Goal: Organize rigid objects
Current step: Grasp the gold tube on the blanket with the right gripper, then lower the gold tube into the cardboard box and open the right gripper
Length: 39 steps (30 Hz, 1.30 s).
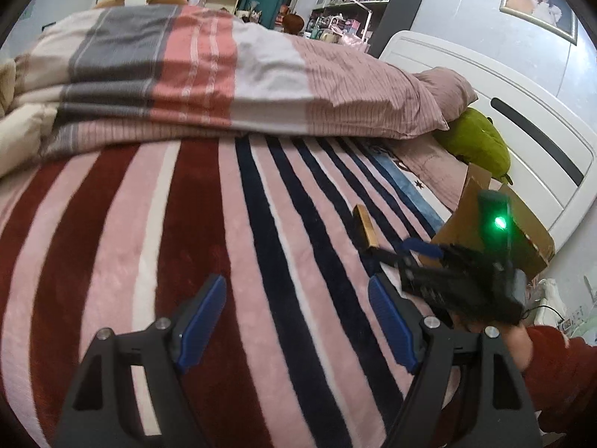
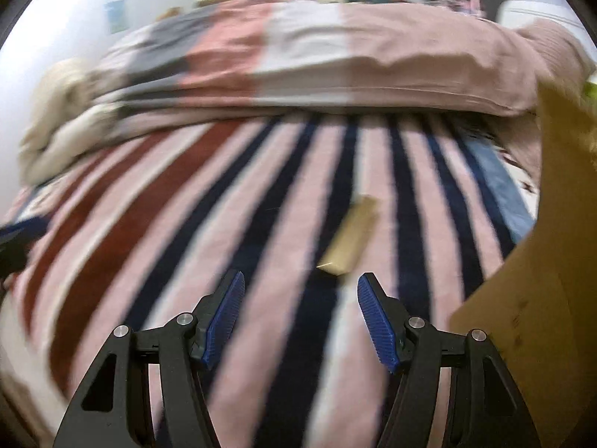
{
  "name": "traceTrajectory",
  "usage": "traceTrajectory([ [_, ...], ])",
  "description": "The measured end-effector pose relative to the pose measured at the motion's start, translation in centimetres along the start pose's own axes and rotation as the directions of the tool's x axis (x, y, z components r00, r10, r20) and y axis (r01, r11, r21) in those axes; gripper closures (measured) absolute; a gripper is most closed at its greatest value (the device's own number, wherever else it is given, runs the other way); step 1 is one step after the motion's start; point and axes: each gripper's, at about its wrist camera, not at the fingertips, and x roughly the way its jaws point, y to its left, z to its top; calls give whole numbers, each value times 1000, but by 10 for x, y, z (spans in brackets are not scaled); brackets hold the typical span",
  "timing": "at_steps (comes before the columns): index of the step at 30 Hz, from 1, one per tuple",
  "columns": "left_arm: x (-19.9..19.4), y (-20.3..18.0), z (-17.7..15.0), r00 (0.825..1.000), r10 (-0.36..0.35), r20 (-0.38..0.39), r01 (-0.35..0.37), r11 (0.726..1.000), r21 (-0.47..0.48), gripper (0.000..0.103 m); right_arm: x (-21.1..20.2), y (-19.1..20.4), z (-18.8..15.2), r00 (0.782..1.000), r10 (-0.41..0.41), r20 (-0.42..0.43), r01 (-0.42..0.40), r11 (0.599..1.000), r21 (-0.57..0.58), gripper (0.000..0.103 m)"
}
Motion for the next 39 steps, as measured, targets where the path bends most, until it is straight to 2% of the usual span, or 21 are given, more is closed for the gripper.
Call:
traceTrajectory([
  [4,8,0,-3,1000,-17,-12,17,1000,-6,27,27,-7,10,997,-55,-47,54,998,-13,43],
  [8,12,-1,-2,1000,-25,-16,25,1000,-6,27,54,-12,18,993,-53,-101,55,998,14,44],
  [11,13,1,0,1000,-22,-15,22,1000,-9,27,63,-14,24,992,-76,-102,77,997,8,46],
  [13,11,1,1,1000,-18,-12,18,1000,-14,27,70,-15,29,988,-108,-111,109,994,2,63],
  [14,10,2,2,1000,-16,-8,16,1000,-18,27,70,-15,30,987,-112,-117,113,994,1,83],
  [15,9,2,3,1000,-15,-3,15,1000,-20,27,70,-14,30,985,-121,-120,121,993,-7,88],
  [17,7,1,6,1000,-16,1,16,1000,-18,27,61,-8,29,989,-94,-111,91,995,-36,89],
  [19,4,0,9,1000,-26,7,26,1000,-16,27,44,1,25,995,17,-98,-23,998,-55,89],
  [21,1,-3,14,999,-41,14,42,999,-15,27,22,15,22,993,90,-77,-98,989,-107,89],
  [23,-2,-8,19,998,-60,24,60,998,-14,27,-6,31,21,982,178,-56,-185,969,-166,89],
  [26,-6,-18,26,994,-100,37,100,995,-8,27,-55,49,20,953,301,-41,-302,925,-233,89],
  [31,-11,-50,42,980,-194,47,192,981,35,27,-119,50,25,923,384,14,-363,883,-297,89],
  [34,-11,-78,57,966,-251,56,246,966,80,30,-146,39,29,919,389,57,-354,883,-309,89],
  [36,-8,-99,69,951,-305,55,298,949,104,46,-159,26,30,919,385,84,-344,888,-304,89],
  [37,-6,-108,73,945,-323,49,316,942,114,50,-166,15,31,920,379,98,-338,895,-292,89],
  [39,1,-132,82,939,-343,33,335,930,151,65,-175,-5,33,922,367,123,-325,906,-271,89],
])
